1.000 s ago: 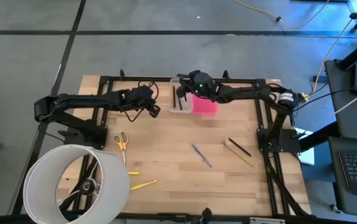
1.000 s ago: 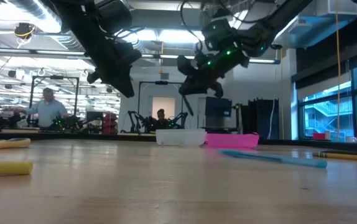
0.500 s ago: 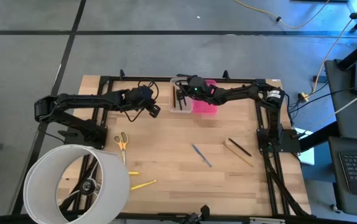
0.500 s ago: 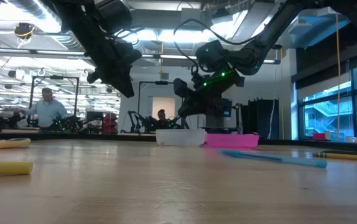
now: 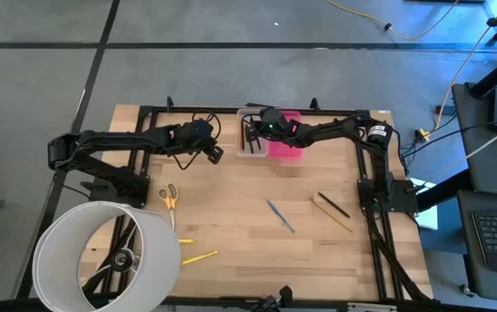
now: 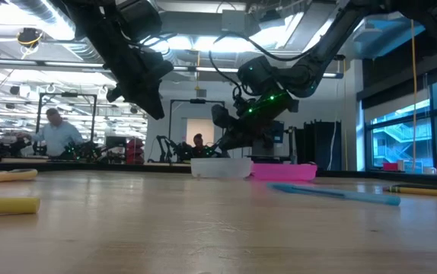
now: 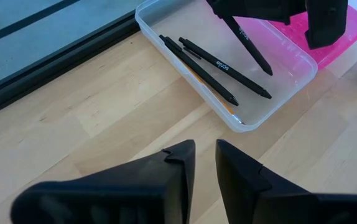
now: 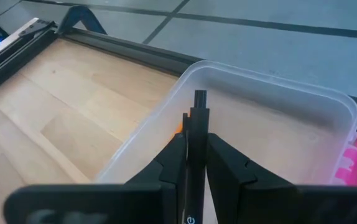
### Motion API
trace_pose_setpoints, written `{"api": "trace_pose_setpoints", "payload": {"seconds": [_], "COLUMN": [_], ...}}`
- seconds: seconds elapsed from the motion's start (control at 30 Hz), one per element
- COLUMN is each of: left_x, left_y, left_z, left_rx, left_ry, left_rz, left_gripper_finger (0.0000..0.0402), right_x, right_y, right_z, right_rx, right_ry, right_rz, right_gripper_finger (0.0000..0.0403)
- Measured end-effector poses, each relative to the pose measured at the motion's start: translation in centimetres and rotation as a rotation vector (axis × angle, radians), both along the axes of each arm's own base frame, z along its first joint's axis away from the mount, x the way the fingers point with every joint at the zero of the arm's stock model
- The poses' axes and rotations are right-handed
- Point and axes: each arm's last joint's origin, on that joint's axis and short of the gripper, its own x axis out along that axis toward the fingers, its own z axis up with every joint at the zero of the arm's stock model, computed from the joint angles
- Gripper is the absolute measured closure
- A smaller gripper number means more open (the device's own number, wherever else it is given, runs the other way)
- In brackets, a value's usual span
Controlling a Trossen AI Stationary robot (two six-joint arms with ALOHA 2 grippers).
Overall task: Pick & place school supplies into a supply box
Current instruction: Put the black pen into the transparent supply box
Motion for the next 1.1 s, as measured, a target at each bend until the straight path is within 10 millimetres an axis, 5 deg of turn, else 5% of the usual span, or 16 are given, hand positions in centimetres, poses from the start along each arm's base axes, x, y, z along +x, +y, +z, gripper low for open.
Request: {"api": "trace_pose_setpoints", "payload": {"seconds": [0.7, 0.87, 1.1], "left_x": [0.0, 0.0, 0.0], "left_y": [0.0, 0.0, 0.0], "left_z": [0.0, 0.0, 0.0], "left_rx": [0.000, 0.000, 0.001], "left_ry": [0.000, 0.000, 0.001], "left_rz": [0.000, 0.000, 0.000], "left_gripper_finger": [0.0343, 0.0345, 0.0345], "right_x": [0.0, -0.3, -3.2], "right_y": [0.1, 0.9, 4.0], "right_z": [0.2, 2.8, 6.6], "right_rx": [0.035, -0.013, 0.105], "right_ry": [-0.022, 0.014, 0.181], "right_rz": [0.036, 0.298, 0.538], "right_gripper_finger": [0.0291, 0.0290, 0.0289]}}
